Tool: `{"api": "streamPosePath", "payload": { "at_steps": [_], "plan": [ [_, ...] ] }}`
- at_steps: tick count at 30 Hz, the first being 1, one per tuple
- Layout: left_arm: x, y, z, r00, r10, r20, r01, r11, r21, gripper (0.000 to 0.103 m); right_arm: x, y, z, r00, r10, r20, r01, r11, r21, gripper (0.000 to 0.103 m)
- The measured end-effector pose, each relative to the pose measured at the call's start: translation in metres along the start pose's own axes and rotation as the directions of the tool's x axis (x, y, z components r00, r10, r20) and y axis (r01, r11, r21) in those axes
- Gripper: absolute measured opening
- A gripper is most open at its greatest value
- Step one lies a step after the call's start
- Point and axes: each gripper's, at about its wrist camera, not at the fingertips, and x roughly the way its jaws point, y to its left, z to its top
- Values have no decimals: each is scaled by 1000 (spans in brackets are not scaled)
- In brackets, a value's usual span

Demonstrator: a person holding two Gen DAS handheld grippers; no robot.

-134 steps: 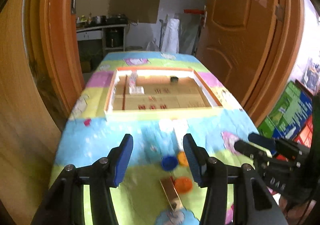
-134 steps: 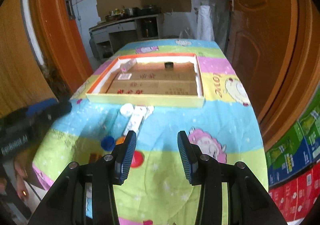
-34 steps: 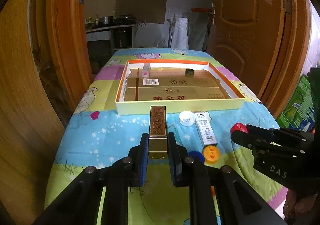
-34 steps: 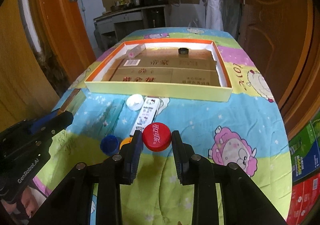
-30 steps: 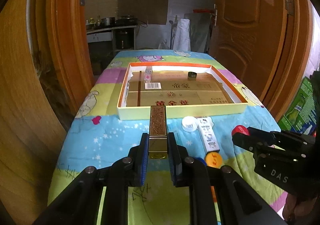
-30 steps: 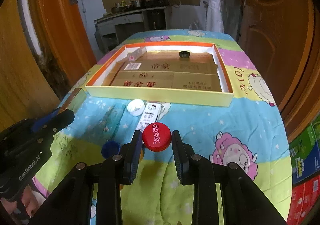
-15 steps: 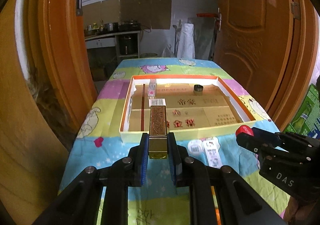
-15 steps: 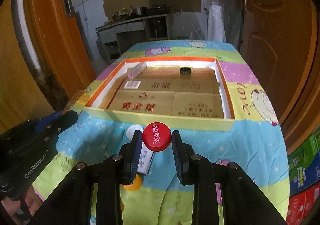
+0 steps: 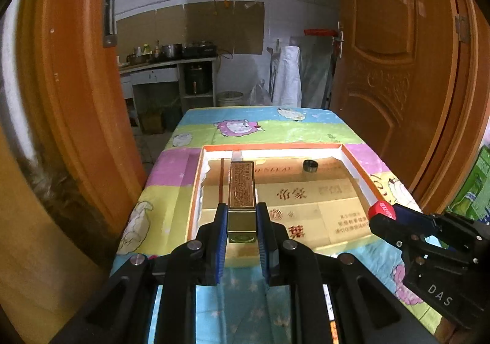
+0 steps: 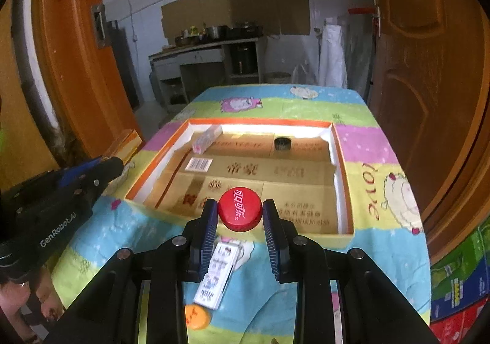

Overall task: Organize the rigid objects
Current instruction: 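Carry the gold bar and red cap over the cardboard tray box with both grippers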

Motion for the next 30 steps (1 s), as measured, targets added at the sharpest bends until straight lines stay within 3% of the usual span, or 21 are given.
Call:
{"api": "streamPosePath", "payload": {
  "at_steps": [18,30],
  "plan": [
    [50,-15,42,997,-68,-27,69,997,31,18,35,-38,34,999,-37,21,36,999,33,31],
    [100,-13,55,988,-100,-121,105,994,33,18,76,-50,51,1000,-27,-6,27,998,58,31]
  ]
}}
